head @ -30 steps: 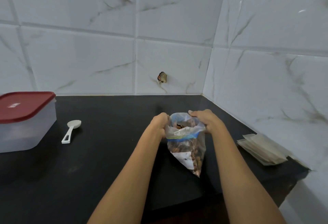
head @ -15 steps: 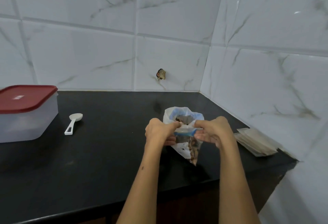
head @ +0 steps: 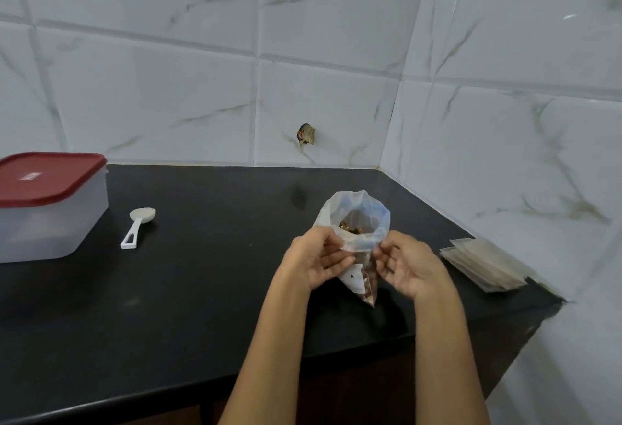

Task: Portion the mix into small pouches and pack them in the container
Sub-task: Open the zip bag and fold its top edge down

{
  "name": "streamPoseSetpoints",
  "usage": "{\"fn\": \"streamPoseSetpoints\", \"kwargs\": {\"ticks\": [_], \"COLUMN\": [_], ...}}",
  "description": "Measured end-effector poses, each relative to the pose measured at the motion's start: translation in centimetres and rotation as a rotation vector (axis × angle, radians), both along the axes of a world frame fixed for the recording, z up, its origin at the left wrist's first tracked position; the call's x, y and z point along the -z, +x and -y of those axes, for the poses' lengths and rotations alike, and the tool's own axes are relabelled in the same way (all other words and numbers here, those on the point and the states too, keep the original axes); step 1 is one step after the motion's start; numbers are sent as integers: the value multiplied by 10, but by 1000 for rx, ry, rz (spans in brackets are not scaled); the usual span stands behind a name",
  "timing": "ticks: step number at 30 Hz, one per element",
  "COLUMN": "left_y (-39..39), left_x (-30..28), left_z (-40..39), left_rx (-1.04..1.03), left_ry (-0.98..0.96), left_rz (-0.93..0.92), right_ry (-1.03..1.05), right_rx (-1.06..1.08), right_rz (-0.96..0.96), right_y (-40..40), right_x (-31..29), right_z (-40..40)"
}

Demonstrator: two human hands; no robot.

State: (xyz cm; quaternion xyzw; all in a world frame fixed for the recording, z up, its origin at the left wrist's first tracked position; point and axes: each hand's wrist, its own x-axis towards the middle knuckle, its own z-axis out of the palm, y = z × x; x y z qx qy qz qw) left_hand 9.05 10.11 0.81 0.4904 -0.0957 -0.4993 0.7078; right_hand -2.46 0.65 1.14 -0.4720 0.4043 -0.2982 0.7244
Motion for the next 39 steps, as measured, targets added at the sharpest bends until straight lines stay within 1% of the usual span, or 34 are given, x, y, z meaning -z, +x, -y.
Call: {"fn": "streamPoseSetpoints", "kwargs": {"ticks": [3,4,6,7,8,9,11,12,14,15,16,18,20,22,26,27,28,30,31,33,35,37,39], "left_y": [6,10,16,19,20,21,22,23,27,29,32,36,37,35,37,37,37,37,36,36,36,38,40], "left_x": [1,0,-4,-7,-11,-14,-19,-19,-17,-14,-11,-6,-2,4,11,11,12,12,10,8,3,1,-3], "left_z": [-8,-10,-11,-9,-5,-1,8,12,18,20,21,22,23,24,21,20,20,20,19,22,25,31,32], "left_rx": [13,-13,-148,-220,-269,-294,-268,-247,-215,-203,-191,-159,-119,-84,11,7,-5,-3,5,-2,-38,-109,-174], "left_ry": [208,272,408,466,497,499,488,488,499,489,452,325,232,190,24,-7,-10,19,44,139,256,369,439], "left_rz": [315,410,618,721,801,856,909,926,926,887,804,571,392,230,-219,-290,-317,-304,-274,-140,115,429,682], "right_ry": [-157,-209,-367,-466,-545,-591,-600,-580,-561,-564,-558,-502,-420,-341,-98,-25,41,105,101,43,-124,-344,-529], "right_rx": [41,71,182,251,294,309,278,243,163,136,121,99,66,36,-9,-20,-26,-30,-39,-60,-18,52,91], "right_rz": [-270,-351,-520,-573,-586,-580,-555,-566,-647,-696,-719,-669,-564,-455,-170,-120,-86,-66,-80,-173,-366,-580,-705], "right_y": [-3,-5,-7,-7,-4,1,14,20,31,34,36,39,38,36,33,32,30,29,28,31,36,39,39], "right_x": [-1,-2,-5,-9,-14,-19,-22,-23,-20,-18,-16,-16,-15,-13,-2,1,5,10,11,9,6,0,-6], "right_z": [3,6,12,14,17,20,27,32,42,48,53,58,57,54,54,54,53,54,54,54,58,61,63]}}
